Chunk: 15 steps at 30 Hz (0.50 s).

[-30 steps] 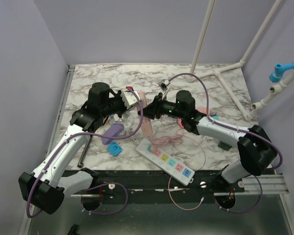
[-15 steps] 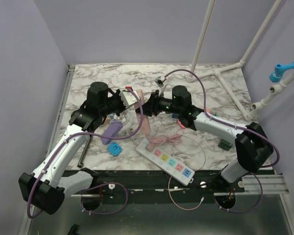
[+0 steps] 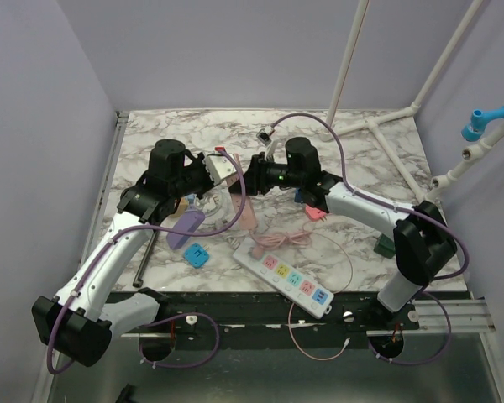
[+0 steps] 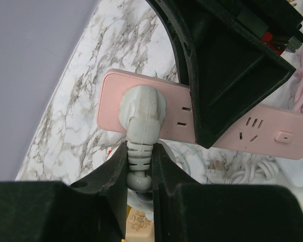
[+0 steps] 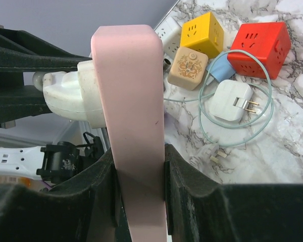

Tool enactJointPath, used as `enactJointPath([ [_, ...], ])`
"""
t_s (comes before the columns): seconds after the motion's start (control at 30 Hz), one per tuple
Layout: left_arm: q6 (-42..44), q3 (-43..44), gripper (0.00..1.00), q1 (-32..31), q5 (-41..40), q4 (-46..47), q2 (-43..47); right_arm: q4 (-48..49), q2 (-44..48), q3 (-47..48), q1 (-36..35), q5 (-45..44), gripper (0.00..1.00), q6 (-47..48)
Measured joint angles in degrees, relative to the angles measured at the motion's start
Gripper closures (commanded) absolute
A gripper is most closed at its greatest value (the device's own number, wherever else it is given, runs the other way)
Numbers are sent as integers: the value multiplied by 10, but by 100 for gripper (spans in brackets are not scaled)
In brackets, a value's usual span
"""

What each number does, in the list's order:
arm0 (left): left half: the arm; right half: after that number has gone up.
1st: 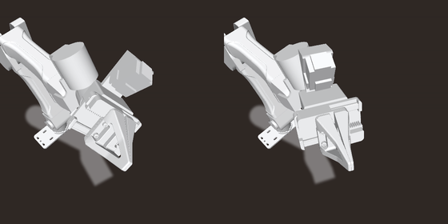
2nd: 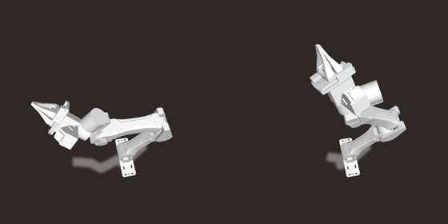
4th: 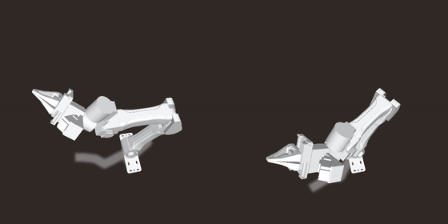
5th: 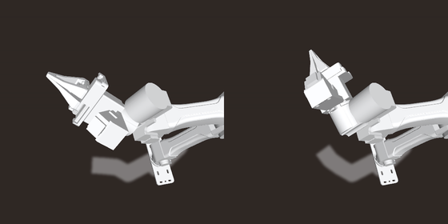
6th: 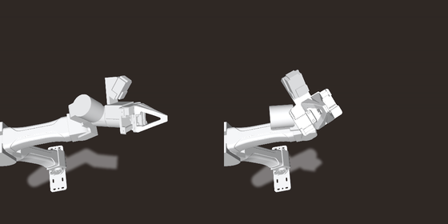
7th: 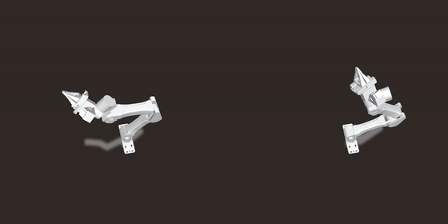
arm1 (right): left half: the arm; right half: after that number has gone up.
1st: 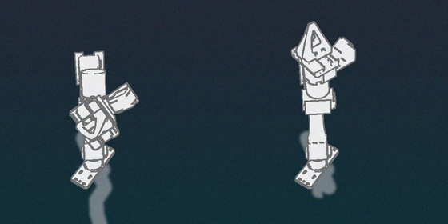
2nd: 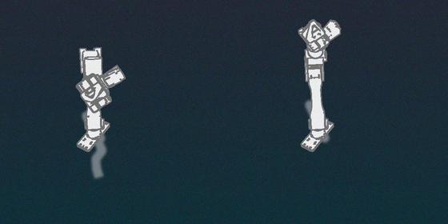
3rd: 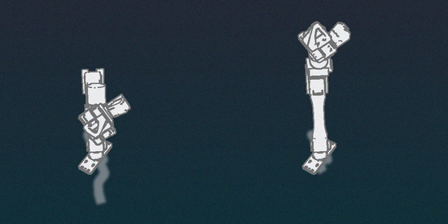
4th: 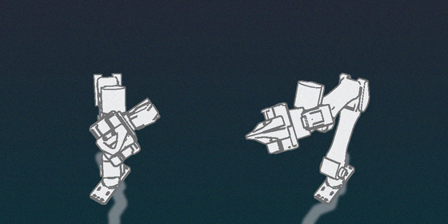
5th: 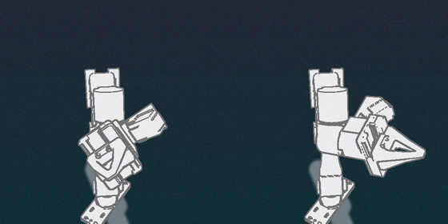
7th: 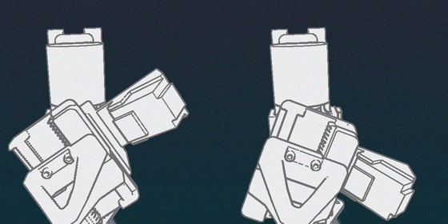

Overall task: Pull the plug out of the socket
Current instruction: Remove the plug from the socket.

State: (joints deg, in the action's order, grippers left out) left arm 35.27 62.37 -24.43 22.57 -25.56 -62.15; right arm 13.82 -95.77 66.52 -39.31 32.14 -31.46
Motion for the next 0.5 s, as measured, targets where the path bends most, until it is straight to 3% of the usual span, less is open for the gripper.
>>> enactJointPath([
  [0.5, -33, 0, 100, 0, -1, -9, -4, -4, -26, 9, 3, 9, 99, -19],
])
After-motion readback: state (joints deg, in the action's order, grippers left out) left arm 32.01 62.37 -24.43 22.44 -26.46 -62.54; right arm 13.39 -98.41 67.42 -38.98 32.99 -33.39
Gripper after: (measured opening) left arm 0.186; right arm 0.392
